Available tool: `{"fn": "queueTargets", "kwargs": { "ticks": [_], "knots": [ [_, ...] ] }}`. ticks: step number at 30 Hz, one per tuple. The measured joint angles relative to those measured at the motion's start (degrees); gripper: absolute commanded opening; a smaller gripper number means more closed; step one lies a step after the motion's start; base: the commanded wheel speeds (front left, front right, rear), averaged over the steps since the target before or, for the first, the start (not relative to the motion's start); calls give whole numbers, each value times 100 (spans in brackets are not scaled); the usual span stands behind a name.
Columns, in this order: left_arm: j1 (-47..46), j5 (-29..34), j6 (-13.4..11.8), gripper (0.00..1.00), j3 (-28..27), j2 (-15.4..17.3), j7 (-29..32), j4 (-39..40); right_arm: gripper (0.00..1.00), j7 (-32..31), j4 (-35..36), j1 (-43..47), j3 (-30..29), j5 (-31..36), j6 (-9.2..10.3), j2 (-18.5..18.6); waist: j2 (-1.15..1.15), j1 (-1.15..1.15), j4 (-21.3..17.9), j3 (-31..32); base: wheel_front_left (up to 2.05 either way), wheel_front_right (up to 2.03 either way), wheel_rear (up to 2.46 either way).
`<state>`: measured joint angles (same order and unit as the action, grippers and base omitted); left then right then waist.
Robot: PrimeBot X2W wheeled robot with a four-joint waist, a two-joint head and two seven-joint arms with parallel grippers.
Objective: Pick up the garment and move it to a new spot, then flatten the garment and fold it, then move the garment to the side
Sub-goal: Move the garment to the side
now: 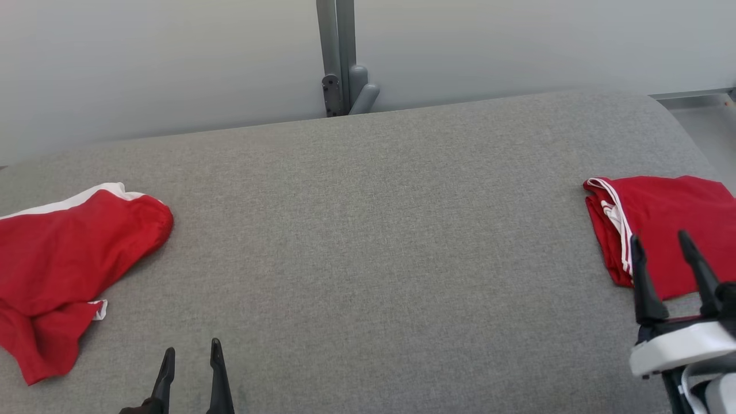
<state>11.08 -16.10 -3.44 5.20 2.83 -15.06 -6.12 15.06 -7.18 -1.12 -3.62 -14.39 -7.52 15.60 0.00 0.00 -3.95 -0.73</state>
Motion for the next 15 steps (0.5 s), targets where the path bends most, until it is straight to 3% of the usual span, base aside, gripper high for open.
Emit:
{"fn": "queueTargets", "kwargs": {
  "ticks": [9, 15],
  "knots": [
    [-239, 19, 155, 100, 88, 0, 0, -247, 100, 0, 134, 459, 124, 233, 0, -590, 0, 0, 0, 29, 0, 0, 0],
    [-433, 45, 244, 100, 165, 0, -8, -485, 100, 0, 68, 559, 214, 339, 0, -775, 0, 0, 68, 23, 0, 0, 0]
  ]
}}
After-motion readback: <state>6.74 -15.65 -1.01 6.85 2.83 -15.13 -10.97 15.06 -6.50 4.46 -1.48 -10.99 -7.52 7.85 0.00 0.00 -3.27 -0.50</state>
